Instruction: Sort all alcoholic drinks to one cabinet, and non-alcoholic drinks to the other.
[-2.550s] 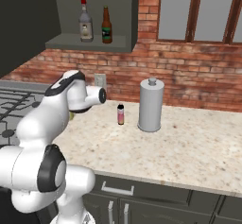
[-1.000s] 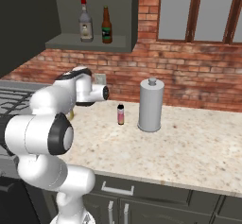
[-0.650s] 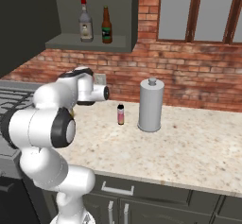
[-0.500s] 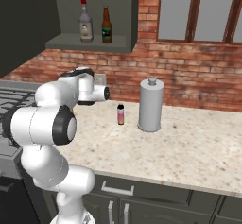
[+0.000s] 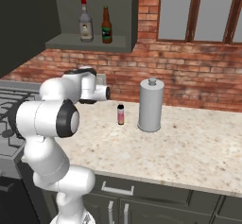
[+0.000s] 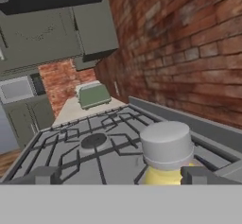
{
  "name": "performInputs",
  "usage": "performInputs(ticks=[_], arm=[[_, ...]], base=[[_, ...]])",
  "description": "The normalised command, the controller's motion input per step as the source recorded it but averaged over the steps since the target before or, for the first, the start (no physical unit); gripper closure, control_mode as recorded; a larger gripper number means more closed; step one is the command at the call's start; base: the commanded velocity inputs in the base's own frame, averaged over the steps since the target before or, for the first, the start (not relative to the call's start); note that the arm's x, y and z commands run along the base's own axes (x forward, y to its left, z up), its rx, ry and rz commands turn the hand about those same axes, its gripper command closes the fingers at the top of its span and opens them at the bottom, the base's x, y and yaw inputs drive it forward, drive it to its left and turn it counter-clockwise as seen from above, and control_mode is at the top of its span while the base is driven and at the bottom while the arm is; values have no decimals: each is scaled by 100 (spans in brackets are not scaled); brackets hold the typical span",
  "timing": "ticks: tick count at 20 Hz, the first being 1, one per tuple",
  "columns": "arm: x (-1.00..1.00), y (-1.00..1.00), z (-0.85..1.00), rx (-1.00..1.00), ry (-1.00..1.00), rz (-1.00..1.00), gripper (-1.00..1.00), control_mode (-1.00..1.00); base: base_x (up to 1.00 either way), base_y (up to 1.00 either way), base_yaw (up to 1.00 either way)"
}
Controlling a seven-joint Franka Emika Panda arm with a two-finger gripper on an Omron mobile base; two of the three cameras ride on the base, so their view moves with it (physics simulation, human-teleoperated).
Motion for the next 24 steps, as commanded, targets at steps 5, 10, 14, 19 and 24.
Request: performInputs(ticks=[5,10,14,19,24], arm=[[20,6,-2,2,0,2,-100,-100],[20,6,-5,2,0,1,-100,-100],[14,4,-7,1,0,1,-100,-100],[7,4,-11,1,0,1,-100,-100],[6,2,-8,0,0,1,-100,-100]], base=[[0,0,0],[0,0,0],[0,0,0],[0,0,0],[0,0,0]])
